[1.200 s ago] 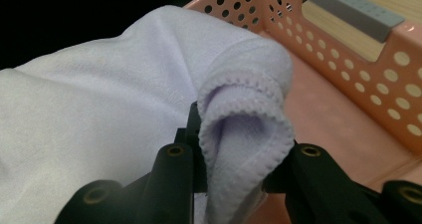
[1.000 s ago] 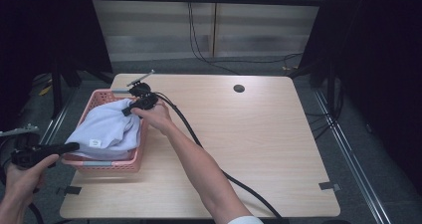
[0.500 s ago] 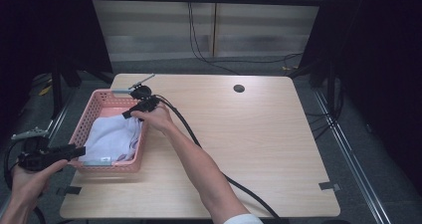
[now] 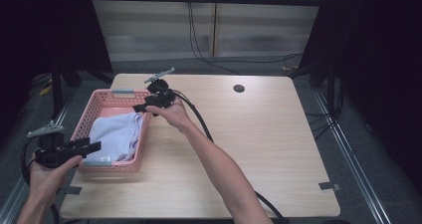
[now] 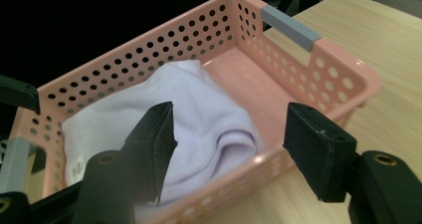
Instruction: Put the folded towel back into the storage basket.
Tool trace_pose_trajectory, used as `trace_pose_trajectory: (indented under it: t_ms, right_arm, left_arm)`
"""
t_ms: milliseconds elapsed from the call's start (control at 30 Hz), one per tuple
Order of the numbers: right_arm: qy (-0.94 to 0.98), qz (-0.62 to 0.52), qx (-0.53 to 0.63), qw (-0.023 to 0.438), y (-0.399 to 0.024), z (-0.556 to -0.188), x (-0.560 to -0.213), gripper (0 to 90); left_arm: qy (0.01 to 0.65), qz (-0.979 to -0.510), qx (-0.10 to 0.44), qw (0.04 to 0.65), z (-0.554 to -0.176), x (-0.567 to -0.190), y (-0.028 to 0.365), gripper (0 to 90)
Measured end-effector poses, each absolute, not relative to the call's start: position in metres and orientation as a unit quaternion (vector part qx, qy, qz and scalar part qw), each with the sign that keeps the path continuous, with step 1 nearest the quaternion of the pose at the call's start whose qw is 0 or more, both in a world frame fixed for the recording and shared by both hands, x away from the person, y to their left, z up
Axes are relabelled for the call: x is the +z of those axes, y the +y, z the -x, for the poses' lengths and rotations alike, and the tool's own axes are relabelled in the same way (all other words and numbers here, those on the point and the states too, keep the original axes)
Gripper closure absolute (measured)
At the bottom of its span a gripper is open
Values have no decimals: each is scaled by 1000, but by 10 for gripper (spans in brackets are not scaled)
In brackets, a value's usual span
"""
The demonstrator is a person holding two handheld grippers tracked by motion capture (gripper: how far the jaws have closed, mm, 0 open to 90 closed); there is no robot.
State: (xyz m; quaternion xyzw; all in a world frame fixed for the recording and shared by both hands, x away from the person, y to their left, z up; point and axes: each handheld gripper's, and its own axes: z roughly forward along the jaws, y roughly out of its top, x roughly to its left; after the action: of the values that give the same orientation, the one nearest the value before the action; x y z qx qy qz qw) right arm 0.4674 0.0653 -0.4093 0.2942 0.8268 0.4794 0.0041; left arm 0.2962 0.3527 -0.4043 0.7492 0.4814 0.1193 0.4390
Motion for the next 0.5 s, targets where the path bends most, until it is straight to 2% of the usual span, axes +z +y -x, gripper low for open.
trace_pose_trajectory:
  t_ms: [267,500]
  right_arm:
    - [812,-292,505,18,5,-437,-405,352]
    - [803,-310,507,43,-57,-415,-407,358]
  left_arm:
    - [468,-754,123,445,-294,-398,305,412]
    - [444,-770,103,446,-294,-406,253,372]
